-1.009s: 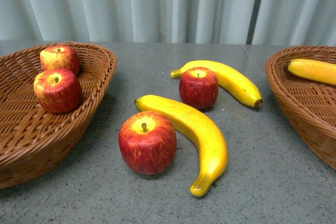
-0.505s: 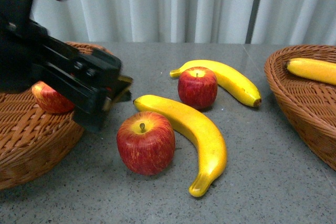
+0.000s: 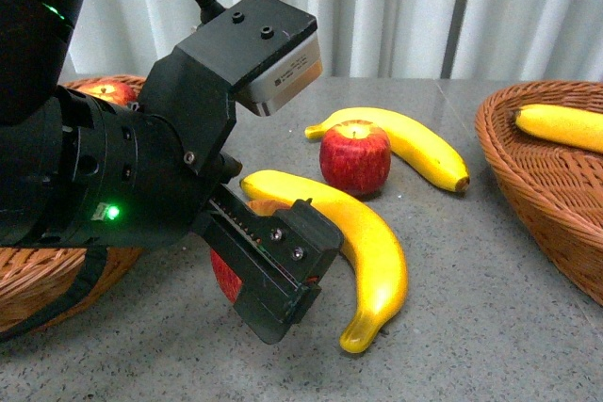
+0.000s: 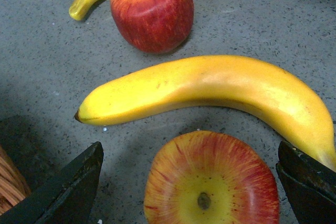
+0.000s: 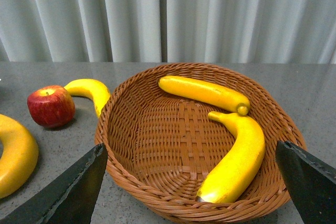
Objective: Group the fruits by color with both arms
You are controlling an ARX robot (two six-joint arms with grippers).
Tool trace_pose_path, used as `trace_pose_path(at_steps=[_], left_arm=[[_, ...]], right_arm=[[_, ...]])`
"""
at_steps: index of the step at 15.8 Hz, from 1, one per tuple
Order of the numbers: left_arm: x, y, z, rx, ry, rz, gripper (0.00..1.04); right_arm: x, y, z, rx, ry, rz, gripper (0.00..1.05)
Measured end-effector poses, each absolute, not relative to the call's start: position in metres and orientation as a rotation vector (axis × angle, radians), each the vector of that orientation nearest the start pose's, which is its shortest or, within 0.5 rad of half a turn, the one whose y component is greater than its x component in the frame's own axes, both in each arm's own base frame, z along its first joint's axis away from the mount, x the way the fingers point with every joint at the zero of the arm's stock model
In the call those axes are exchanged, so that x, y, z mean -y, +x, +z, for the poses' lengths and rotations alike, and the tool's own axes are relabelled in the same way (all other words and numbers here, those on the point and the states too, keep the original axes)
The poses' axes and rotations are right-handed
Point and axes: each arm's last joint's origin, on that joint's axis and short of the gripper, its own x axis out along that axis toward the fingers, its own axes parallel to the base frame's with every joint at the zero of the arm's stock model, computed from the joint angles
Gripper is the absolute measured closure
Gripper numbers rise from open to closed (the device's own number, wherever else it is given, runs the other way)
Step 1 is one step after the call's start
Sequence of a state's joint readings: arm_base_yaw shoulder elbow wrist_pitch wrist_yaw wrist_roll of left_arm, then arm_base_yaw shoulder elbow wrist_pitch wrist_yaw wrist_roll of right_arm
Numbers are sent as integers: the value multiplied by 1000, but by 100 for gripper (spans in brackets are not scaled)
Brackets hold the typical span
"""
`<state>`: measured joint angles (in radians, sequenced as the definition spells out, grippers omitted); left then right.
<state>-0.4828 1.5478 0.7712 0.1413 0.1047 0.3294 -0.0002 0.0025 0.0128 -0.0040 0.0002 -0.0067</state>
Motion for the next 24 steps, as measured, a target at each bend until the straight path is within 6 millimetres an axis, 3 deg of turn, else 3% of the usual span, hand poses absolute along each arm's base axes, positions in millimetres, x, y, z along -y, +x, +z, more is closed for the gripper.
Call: trace_pose_path(at_steps=[5, 9, 11, 13, 14, 16, 17, 19, 20, 22, 23, 24], left_arm=[[146, 270, 175, -560, 411, -713, 7], [146, 270, 173, -572, 396, -725, 43], [144, 269, 176, -576, 394, -719, 47], [136, 269, 194, -523, 369, -672, 48], [128, 272, 214, -455, 349, -612, 48], [97, 278, 262, -304, 259, -398, 48], [78, 278, 273, -282, 190, -261, 48], [50, 274, 256, -364, 70, -77, 48], [43, 270, 237, -438, 18, -48, 48], [39, 269, 219, -502, -35, -24, 48], [40, 268, 219, -504, -55, -34, 43], [43, 267, 220, -504, -57, -48, 30]], right_arm=[[0, 97, 167, 6, -7, 0, 7], [0, 97, 167, 6, -7, 0, 7], [0, 97, 167, 6, -7, 0, 7], [0, 97, 167, 6, -7, 0, 7], [0, 97, 167, 6, -7, 0, 7], [0, 97, 167, 6, -7, 0, 7], [0, 97, 167, 6, -7, 0, 7], [0, 97, 167, 6, -7, 0, 7], [0, 97, 167, 6, -7, 0, 7], [0, 97, 167, 6, -7, 0, 7], [0, 97, 167, 6, -7, 0, 7], [0, 97, 167, 6, -7, 0, 7]])
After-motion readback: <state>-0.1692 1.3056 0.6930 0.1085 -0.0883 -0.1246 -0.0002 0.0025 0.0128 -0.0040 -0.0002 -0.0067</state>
